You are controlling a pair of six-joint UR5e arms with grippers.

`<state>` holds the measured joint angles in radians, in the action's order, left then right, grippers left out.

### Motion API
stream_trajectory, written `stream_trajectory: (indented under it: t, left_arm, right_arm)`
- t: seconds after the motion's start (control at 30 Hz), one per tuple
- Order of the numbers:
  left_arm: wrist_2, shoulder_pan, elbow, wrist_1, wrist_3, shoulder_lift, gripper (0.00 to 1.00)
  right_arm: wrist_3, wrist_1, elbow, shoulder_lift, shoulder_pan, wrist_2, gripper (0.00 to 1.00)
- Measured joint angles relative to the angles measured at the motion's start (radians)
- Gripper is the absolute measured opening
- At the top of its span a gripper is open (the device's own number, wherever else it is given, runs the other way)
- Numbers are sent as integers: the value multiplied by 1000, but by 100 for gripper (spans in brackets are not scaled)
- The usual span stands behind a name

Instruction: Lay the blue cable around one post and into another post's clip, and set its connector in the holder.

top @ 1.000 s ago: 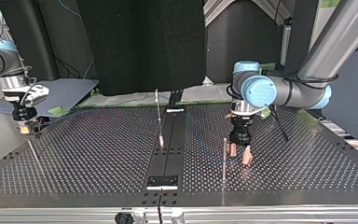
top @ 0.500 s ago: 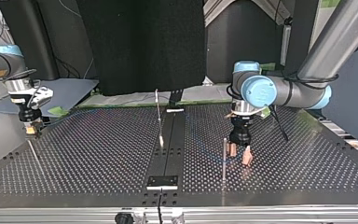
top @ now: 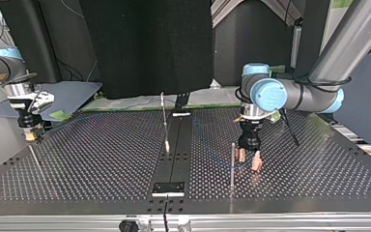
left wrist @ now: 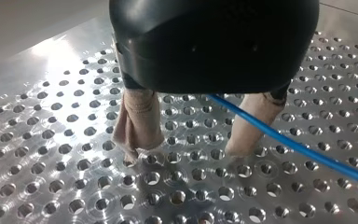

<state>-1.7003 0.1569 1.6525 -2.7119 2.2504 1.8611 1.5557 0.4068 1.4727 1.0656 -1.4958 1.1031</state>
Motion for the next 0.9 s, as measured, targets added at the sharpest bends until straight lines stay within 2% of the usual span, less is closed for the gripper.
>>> stream_trajectory:
  t: [0.33,0.9]
  left_arm:
    - [2,-1,0,-1,0,0,100]
    - [3,-1,0,-5,0,0,100]
  right_arm:
    - [14,-3,-8,0,0,-1,0]
    - [18,-4,-19,-4,-3,-1,0]
